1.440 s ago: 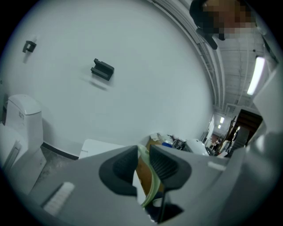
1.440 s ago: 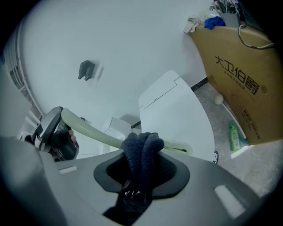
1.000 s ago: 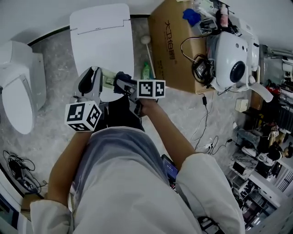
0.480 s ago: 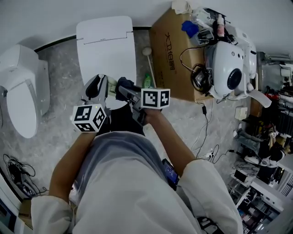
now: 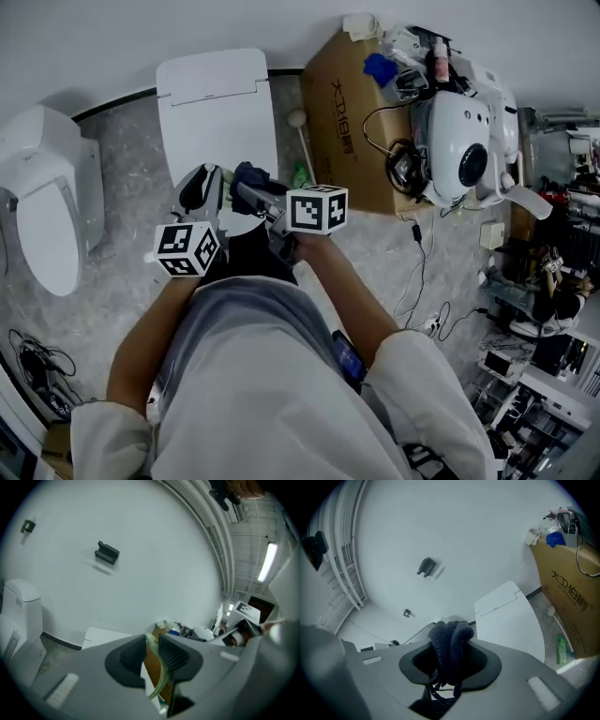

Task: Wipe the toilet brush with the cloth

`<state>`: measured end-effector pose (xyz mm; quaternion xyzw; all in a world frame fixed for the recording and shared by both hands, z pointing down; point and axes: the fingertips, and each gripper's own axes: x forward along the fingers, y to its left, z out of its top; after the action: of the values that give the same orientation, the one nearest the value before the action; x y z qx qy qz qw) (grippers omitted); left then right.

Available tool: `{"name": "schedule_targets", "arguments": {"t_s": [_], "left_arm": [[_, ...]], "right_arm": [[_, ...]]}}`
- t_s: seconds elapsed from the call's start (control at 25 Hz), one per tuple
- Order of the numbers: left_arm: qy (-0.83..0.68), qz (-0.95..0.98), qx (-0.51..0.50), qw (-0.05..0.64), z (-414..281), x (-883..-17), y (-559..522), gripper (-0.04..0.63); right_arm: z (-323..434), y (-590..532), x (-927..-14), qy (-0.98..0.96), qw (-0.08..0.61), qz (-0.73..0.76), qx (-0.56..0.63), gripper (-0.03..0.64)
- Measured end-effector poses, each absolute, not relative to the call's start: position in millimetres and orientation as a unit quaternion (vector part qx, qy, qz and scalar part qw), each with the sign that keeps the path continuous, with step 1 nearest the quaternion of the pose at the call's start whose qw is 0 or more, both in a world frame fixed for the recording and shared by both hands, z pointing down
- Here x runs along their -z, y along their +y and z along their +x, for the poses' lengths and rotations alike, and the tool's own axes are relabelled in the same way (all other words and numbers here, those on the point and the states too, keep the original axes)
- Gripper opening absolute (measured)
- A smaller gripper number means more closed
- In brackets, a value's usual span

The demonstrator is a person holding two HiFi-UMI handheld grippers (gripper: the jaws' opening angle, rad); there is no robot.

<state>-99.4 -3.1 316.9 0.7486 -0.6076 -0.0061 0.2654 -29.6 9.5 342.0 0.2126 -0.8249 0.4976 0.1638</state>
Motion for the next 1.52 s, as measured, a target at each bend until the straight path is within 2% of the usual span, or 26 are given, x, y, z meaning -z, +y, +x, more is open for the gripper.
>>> {"name": "schedule_targets", "arguments": {"t_s": [0.36,0.64,1.52], "left_arm": [[-0.596,0.762,-0.004,0.252,-103,-312,0,0.0],[-0.586,0.778,-0.006,0.227,-104,-291,8,0.0],[-0.571,0.797,0.031,0.194,-144,-177,68,0.0]], "right_arm": [[-37,6,-316,-0.83,0.104,0.214,-0.505,0.104],[-19,4,-299,-0.842,0.083,0.252,-0.47,0.104],[49,40,-201,-0.876,0.092,0.388,-0.271,0.104]]}}
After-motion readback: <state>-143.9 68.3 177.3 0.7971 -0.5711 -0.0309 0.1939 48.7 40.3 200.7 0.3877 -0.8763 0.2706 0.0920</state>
